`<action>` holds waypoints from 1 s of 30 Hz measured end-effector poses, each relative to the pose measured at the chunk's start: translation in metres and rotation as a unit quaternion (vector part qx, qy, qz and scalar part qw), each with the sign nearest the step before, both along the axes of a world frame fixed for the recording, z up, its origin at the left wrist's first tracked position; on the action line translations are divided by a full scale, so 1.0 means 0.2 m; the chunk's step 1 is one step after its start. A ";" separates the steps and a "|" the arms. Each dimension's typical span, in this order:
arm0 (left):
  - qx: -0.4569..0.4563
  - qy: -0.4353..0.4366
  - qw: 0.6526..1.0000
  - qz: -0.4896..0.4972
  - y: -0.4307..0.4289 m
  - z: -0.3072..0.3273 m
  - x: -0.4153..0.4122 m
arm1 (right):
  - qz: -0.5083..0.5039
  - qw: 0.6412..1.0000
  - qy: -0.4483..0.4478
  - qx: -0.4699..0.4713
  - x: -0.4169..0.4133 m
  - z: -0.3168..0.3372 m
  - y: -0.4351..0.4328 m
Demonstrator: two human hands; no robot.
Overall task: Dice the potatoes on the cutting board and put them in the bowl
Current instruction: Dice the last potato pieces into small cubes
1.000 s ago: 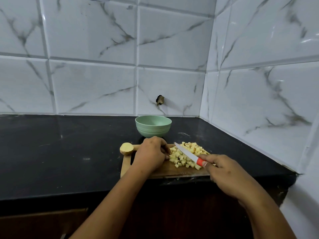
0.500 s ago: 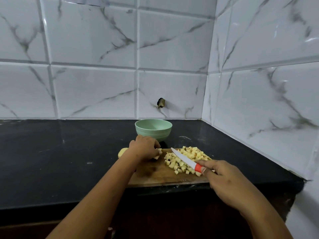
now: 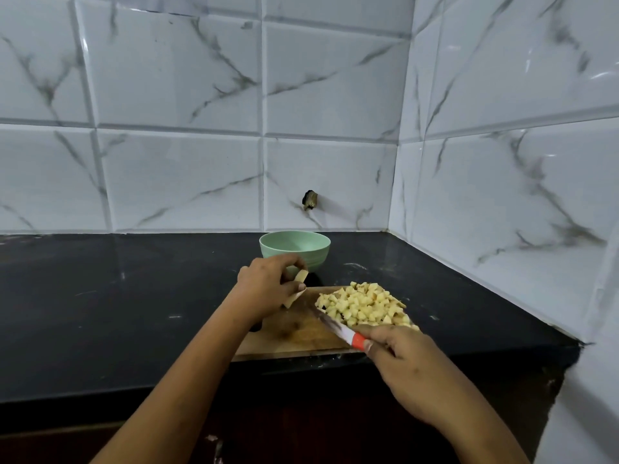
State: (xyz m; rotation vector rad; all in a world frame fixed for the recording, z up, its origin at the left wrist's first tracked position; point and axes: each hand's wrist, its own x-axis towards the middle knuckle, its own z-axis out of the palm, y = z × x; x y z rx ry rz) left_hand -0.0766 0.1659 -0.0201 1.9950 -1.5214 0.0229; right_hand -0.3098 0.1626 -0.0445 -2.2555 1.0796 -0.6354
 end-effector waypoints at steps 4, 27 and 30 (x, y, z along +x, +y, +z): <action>0.045 -0.044 0.997 -0.038 0.10 -0.01 -0.07 | -0.037 0.998 0.029 -0.031 0.00 0.01 -0.03; -0.073 0.046 0.994 0.061 0.21 -0.18 -0.10 | -0.056 0.986 0.033 -0.151 0.13 -0.03 0.12; -0.098 0.010 0.988 0.122 0.24 -0.21 -0.12 | -0.076 0.980 0.054 -0.177 0.11 -0.02 0.10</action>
